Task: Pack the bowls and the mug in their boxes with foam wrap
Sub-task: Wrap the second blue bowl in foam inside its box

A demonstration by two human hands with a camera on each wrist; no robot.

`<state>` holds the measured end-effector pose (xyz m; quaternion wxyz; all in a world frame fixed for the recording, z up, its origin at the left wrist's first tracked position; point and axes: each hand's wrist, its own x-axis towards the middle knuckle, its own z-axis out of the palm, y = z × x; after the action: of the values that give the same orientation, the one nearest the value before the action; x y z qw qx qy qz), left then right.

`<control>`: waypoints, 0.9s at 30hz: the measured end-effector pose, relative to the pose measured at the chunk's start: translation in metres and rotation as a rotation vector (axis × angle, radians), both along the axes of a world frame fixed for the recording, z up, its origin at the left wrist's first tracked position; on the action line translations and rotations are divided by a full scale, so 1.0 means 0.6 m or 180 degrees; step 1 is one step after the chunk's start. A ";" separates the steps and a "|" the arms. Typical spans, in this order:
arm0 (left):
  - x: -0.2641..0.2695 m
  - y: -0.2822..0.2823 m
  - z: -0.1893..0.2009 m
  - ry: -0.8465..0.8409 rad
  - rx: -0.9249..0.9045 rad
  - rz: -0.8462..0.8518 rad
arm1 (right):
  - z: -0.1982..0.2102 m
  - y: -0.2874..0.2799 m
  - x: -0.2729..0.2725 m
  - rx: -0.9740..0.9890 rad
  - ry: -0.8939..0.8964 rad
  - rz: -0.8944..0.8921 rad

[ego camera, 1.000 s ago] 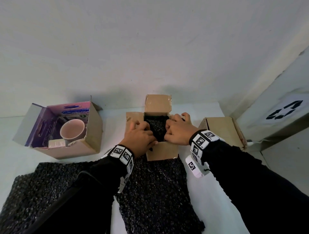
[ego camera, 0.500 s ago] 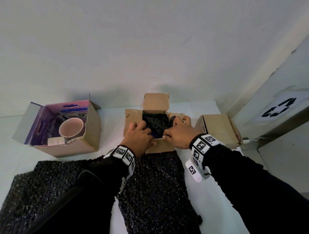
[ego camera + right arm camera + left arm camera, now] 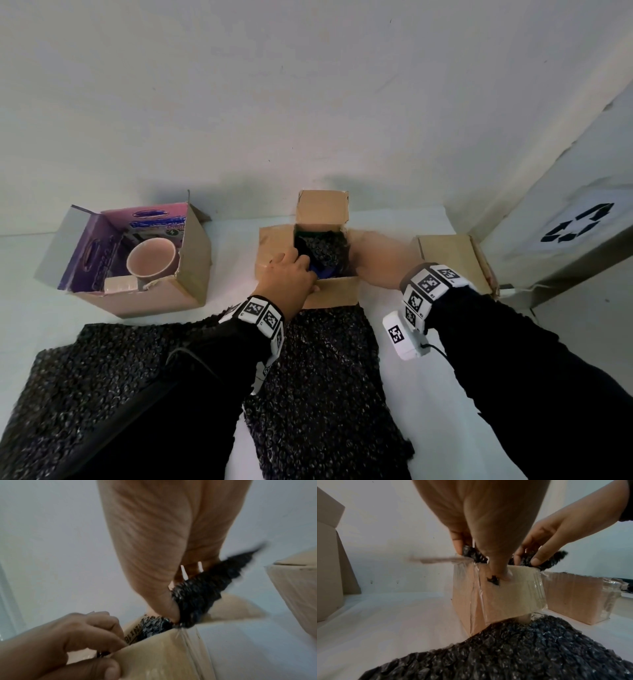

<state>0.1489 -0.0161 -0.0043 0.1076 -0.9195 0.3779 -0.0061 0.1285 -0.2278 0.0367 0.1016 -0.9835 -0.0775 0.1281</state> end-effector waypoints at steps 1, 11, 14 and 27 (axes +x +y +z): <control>-0.001 0.000 -0.004 0.0008 -0.0144 -0.0064 | 0.001 0.003 0.000 0.0098 -0.0211 -0.0017; -0.011 0.013 -0.021 -0.0609 -0.0597 -0.0238 | -0.017 0.040 0.018 -0.1148 -0.0733 0.0596; -0.011 0.013 -0.017 -0.0534 -0.0539 -0.0212 | -0.018 0.044 0.020 -0.1151 -0.0320 0.0530; -0.001 0.019 -0.028 -0.0118 -0.0690 -0.0419 | -0.027 0.026 0.027 -0.0662 -0.0682 0.0259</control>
<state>0.1483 -0.0046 -0.0213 0.0140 -0.8987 0.4326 -0.0710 0.1449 -0.2123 0.0206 -0.0149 -0.9928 -0.1139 0.0339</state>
